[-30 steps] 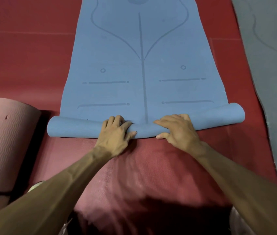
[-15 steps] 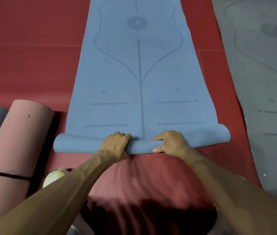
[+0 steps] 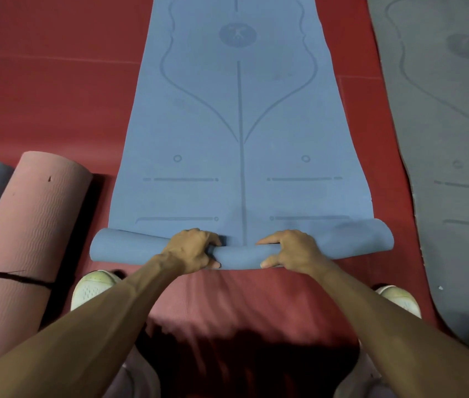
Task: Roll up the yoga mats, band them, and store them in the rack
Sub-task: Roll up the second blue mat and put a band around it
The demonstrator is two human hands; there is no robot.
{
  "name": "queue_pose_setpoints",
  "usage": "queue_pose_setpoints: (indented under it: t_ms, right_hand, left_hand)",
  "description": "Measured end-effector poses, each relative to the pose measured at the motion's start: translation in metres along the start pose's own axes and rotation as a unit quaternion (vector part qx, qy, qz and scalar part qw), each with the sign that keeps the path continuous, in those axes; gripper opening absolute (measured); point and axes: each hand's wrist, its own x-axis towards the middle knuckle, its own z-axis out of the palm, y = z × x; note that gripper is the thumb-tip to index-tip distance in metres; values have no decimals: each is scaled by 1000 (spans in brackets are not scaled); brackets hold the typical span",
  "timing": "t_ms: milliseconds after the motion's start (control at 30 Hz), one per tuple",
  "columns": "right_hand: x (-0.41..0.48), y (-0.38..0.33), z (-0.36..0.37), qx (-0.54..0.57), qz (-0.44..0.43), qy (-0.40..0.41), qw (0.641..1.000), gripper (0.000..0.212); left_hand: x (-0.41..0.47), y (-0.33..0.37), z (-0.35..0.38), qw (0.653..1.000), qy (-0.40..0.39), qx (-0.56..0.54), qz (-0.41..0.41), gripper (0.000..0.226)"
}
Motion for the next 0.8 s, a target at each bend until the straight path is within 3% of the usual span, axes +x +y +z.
queue_pose_setpoints:
  t_ms: [100, 200, 300, 367, 467, 533, 633, 700, 800]
  right_hand:
    - [4, 9, 10, 17, -26, 37, 999, 58]
    - [1, 16, 25, 14, -94, 144, 985, 53]
    - [-11, 11, 42, -49, -148, 309, 938, 39]
    - [-19, 8, 54, -114, -162, 356, 913, 42]
    - [-25, 10, 65, -174, -156, 331, 914, 72]
    - [-20, 12, 65, -191, -156, 325, 913, 78]
    - [-7, 12, 56, -156, -163, 333, 916, 64]
    - [0, 12, 48, -140, -175, 323, 920, 55]
    - [9, 12, 34, -127, -182, 272, 936, 50]
  left_hand:
    - [9, -7, 0, 999, -12, -37, 19, 31]
    - [14, -9, 2, 994, -10, -108, 34, 19]
    - [20, -9, -1, 996, 2, -75, 47, 22]
    - [24, -7, -7, 998, -12, -32, 43, 22]
    - [33, -5, -12, 999, -19, -20, 25, 23]
    - [36, -5, -14, 998, -17, -66, -8, 28]
    - [36, -4, -14, 995, -13, -98, -19, 18]
    - [34, -4, -12, 996, 29, -87, -18, 11]
    - [27, 1, -4, 993, 115, -35, 0, 19]
